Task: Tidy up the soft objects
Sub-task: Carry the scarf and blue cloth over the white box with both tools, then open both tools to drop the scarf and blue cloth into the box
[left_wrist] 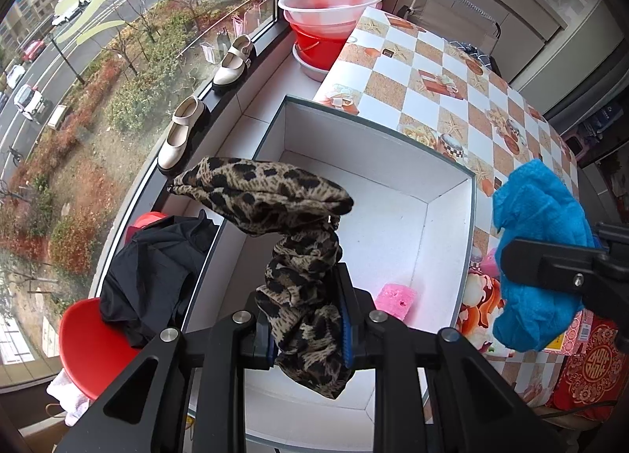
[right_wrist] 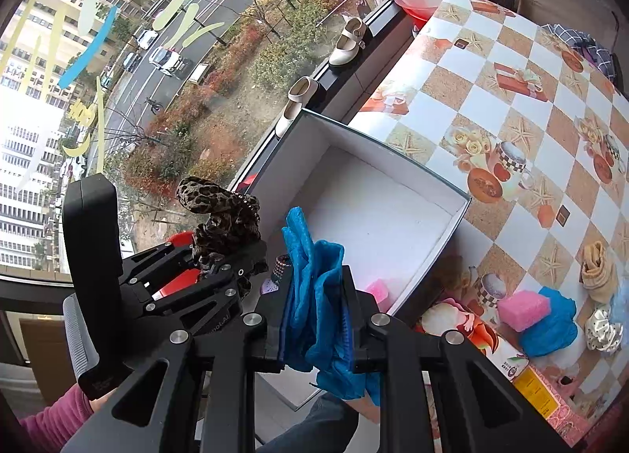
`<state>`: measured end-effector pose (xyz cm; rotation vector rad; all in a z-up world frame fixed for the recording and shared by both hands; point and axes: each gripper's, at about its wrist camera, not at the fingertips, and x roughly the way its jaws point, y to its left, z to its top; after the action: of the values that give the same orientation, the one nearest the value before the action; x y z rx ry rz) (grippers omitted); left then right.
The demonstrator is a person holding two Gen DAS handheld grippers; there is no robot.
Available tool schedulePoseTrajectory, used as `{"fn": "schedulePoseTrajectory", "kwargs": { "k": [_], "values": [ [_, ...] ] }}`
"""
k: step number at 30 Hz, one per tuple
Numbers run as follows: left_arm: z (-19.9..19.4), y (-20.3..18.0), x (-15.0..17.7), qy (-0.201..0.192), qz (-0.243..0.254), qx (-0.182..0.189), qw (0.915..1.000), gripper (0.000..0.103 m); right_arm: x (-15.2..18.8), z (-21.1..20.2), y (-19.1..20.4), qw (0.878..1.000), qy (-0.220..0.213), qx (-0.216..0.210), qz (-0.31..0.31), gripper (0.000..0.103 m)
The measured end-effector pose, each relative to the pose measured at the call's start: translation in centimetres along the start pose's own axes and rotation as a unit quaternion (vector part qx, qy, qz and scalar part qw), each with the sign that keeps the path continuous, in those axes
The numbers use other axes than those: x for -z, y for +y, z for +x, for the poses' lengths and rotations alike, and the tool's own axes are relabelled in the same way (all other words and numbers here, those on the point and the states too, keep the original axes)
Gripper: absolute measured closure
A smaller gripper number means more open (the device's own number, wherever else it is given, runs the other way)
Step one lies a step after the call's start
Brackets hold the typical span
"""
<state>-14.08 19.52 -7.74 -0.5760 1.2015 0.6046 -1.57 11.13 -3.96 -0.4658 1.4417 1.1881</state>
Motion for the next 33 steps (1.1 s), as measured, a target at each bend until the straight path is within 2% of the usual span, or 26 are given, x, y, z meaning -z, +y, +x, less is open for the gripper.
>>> {"fn": "schedulePoseTrajectory", "kwargs": {
  "k": [11,14,16,17,18,19,20,22,24,25,26,27,33],
  "values": [
    [0.4,-0.2,-0.5,0.0,0.002,-0.001,1.0,0.078,-0.7,0.5,-0.1,1.0,0.002,0.005,-0.002,0.082],
    [0.2,-0.2,-0.6,-0.002,0.001,0.01,0.9999,0.076,-1.0,0.7,0.1,1.0,0.001,0.007,-0.003,0.082],
    [0.2,-0.2,-0.7,-0.006,0.001,0.024,0.9997,0.059,-1.2,0.7,0.1,1.0,-0.002,0.008,-0.002,0.082],
    [0.1,-0.2,-0.8,-0.009,0.0,0.031,0.9995,0.04,-1.4,0.7,0.0,1.0,-0.002,0.007,-0.001,0.08],
    [-0.1,-0.2,-0.9,-0.012,-0.001,0.035,0.9993,0.023,-1.5,0.7,0.0,1.0,-0.003,0.006,0.001,0.075],
    [-0.2,-0.2,-1.0,-0.015,-0.001,0.037,0.9992,0.02,-1.6,0.7,0.0,1.0,-0.003,0.005,0.004,0.06],
    [-0.3,-0.3,-1.0,-0.015,0.002,0.039,0.9991,0.019,-1.7,0.6,-0.1,1.0,-0.005,0.005,0.007,0.038],
    [-0.2,-0.4,-1.1,-0.008,0.004,0.037,0.9993,0.019,-1.8,0.4,-0.2,1.0,-0.011,0.001,0.011,0.024],
    [-0.1,-0.3,-1.1,-0.008,0.0,0.026,0.9996,0.017,-1.9,0.1,-0.3,1.0,-0.015,0.001,0.015,0.023],
    [-0.1,-0.2,-1.1,-0.007,-0.002,0.019,0.9998,0.015,-1.9,0.1,-0.4,1.0,-0.015,0.0,0.019,0.009],
    [-0.1,-0.1,-1.2,-0.006,-0.005,0.012,0.9999,0.009,-1.9,0.0,-0.6,1.0,-0.016,0.002,0.024,0.0],
    [-0.1,-0.1,-1.2,-0.007,-0.01,0.007,0.9999,0.006,-1.9,-0.3,-0.8,0.999,-0.022,0.003,0.028,0.0],
    [-0.7,-0.2,-1.2,-0.007,-0.014,0.001,0.9999,0.006,-1.3,-1.5,-2.1,0.998,-0.027,-0.005,0.048,0.0]
  ]
}}
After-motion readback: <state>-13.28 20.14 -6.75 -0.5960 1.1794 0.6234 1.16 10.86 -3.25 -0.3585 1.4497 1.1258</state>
